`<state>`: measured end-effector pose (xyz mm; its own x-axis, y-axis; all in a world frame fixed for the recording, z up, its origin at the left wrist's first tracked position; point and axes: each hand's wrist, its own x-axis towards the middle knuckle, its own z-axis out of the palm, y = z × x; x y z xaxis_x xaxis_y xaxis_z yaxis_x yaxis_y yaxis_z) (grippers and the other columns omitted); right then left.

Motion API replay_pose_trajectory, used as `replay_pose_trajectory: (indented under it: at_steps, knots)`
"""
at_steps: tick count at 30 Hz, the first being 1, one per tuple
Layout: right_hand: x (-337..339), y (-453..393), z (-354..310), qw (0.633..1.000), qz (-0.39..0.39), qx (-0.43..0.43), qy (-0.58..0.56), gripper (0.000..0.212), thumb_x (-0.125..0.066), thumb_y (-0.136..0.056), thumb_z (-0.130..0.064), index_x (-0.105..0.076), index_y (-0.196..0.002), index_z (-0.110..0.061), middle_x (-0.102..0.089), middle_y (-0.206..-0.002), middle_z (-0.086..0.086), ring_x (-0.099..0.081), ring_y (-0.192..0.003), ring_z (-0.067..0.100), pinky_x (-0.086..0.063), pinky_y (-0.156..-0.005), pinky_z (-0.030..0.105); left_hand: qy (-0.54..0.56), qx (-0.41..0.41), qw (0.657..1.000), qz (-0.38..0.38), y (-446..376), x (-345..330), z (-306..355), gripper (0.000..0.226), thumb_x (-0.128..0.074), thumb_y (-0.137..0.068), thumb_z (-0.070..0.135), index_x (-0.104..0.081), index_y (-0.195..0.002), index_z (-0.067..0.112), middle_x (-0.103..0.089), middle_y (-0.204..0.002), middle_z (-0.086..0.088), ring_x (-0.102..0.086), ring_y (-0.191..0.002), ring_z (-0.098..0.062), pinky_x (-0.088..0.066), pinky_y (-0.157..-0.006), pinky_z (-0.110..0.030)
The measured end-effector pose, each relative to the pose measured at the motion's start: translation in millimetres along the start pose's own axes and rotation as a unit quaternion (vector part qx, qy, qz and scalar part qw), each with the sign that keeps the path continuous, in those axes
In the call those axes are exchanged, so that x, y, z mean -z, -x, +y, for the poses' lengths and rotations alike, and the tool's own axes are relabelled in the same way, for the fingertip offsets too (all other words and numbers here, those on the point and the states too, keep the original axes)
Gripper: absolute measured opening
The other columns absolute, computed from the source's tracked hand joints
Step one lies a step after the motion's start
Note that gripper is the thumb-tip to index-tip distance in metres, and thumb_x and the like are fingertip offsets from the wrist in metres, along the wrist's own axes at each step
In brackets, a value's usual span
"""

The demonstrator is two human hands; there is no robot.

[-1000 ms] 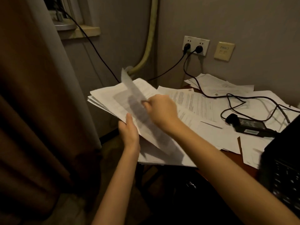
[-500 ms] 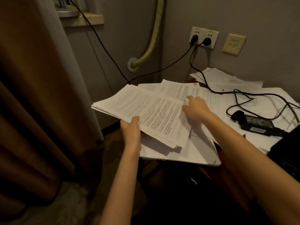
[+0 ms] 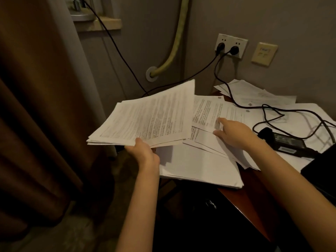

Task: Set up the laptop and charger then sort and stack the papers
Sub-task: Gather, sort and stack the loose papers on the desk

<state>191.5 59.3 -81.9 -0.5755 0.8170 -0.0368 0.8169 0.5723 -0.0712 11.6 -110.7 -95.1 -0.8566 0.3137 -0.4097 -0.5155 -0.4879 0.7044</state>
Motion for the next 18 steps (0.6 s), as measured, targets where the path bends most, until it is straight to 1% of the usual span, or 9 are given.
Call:
replay_pose_trajectory:
  at_steps: [3, 5, 7, 9, 10, 12, 15, 17, 18]
  knots:
    - [3, 4, -2, 0.997, -0.012, 0.032, 0.062, 0.06, -0.038, -0.095, -0.055, -0.03, -0.144, -0.022, -0.057, -0.125, 0.007, -0.058, -0.101, 0.024, -0.047, -0.081, 0.034, 0.009, -0.008, 1.0, 0.026, 0, 4, 1, 0.043, -0.034, -0.1, 0.002, -0.032, -0.141, 0.015, -0.053, -0.123, -0.008, -0.057, -0.109, -0.023, -0.049, -0.095, -0.038]
    - [11, 4, -2, 0.996, -0.045, 0.039, 0.066, 0.064, -0.041, -0.093, -0.055, -0.025, -0.147, -0.023, -0.059, -0.122, 0.005, -0.059, -0.097, 0.021, -0.047, -0.079, 0.031, 0.015, -0.015, 0.999, 0.036, -1, 9, 3, 0.045, -0.034, -0.1, 0.003, -0.03, -0.142, 0.019, -0.053, -0.126, -0.008, -0.057, -0.112, -0.024, -0.05, -0.096, -0.04]
    - [16, 6, -4, 0.993, -0.056, 0.059, 0.085, 0.064, -0.047, -0.094, -0.044, -0.021, -0.148, -0.022, -0.061, -0.117, 0.005, -0.056, -0.085, 0.017, -0.046, -0.069, 0.026, 0.02, -0.019, 0.999, 0.042, 0, 14, 6, 0.045, -0.034, -0.101, 0.004, -0.029, -0.143, 0.019, -0.054, -0.118, -0.004, -0.057, -0.106, -0.019, -0.05, -0.091, -0.033]
    - [15, 6, -8, 0.984, -0.04, 0.084, 0.152, 0.064, -0.051, -0.094, -0.03, -0.018, -0.148, -0.02, -0.061, -0.112, 0.007, -0.054, -0.079, 0.016, -0.044, -0.063, 0.024, 0.021, -0.018, 0.999, 0.044, 0, 17, 8, 0.043, -0.034, -0.101, 0.003, -0.029, -0.142, 0.017, -0.053, -0.105, 0.0, -0.056, -0.096, -0.015, -0.048, -0.087, -0.029]
    - [13, 5, -10, 0.977, -0.03, 0.091, 0.191, 0.062, -0.051, -0.094, -0.026, -0.02, -0.147, -0.018, -0.06, -0.111, 0.008, -0.056, -0.08, 0.018, -0.043, -0.063, 0.025, 0.019, -0.017, 0.999, 0.042, 0, 18, 9, 0.042, -0.033, -0.101, 0.003, -0.03, -0.141, 0.016, -0.053, -0.101, 0.001, -0.056, -0.094, -0.014, -0.048, -0.087, -0.03]
    - [15, 1, -9, 0.975, -0.016, 0.075, 0.209, 0.054, -0.053, -0.093, -0.021, -0.029, -0.141, -0.016, -0.06, -0.109, 0.01, -0.058, -0.085, 0.022, -0.042, -0.064, 0.028, 0.004, -0.022, 0.999, 0.034, -1, 20, 11, 0.042, -0.033, -0.101, 0.003, -0.03, -0.141, 0.016, -0.053, -0.107, -0.001, -0.056, -0.099, -0.018, -0.049, -0.092, -0.035]
    - [30, -12, -2, 0.998, 0.025, 0.013, 0.05, 0.026, -0.049, -0.095, -0.017, -0.055, -0.119, -0.007, -0.061, -0.1, 0.013, -0.055, -0.084, 0.024, -0.043, -0.069, 0.033, -0.062, -0.058, 0.996, 0.005, -4, 24, 11, 0.044, -0.035, -0.1, 0.002, -0.032, -0.142, 0.016, -0.053, -0.125, -0.006, -0.056, -0.111, -0.021, -0.049, -0.095, -0.038]
    - [42, -20, -1, 0.994, 0.076, -0.036, -0.067, 0.023, -0.043, -0.097, -0.013, -0.06, -0.105, 0.001, -0.061, -0.099, 0.02, -0.054, -0.086, 0.03, -0.041, -0.069, 0.035, -0.095, -0.089, 0.991, -0.025, -6, 27, 12, 0.046, -0.035, -0.099, -0.003, -0.035, -0.142, 0.013, -0.053, -0.132, -0.009, -0.057, -0.114, -0.022, -0.05, -0.095, -0.039]
    - [49, -20, -5, 0.989, 0.11, -0.046, -0.084, 0.022, -0.042, -0.097, -0.012, -0.059, -0.102, 0.001, -0.061, -0.098, 0.021, -0.053, -0.084, 0.032, -0.04, -0.068, 0.035, -0.109, -0.099, 0.989, -0.032, -8, 27, 12, 0.045, -0.034, -0.098, -0.005, -0.037, -0.14, 0.011, -0.053, -0.133, -0.011, -0.057, -0.114, -0.023, -0.051, -0.095, -0.04]
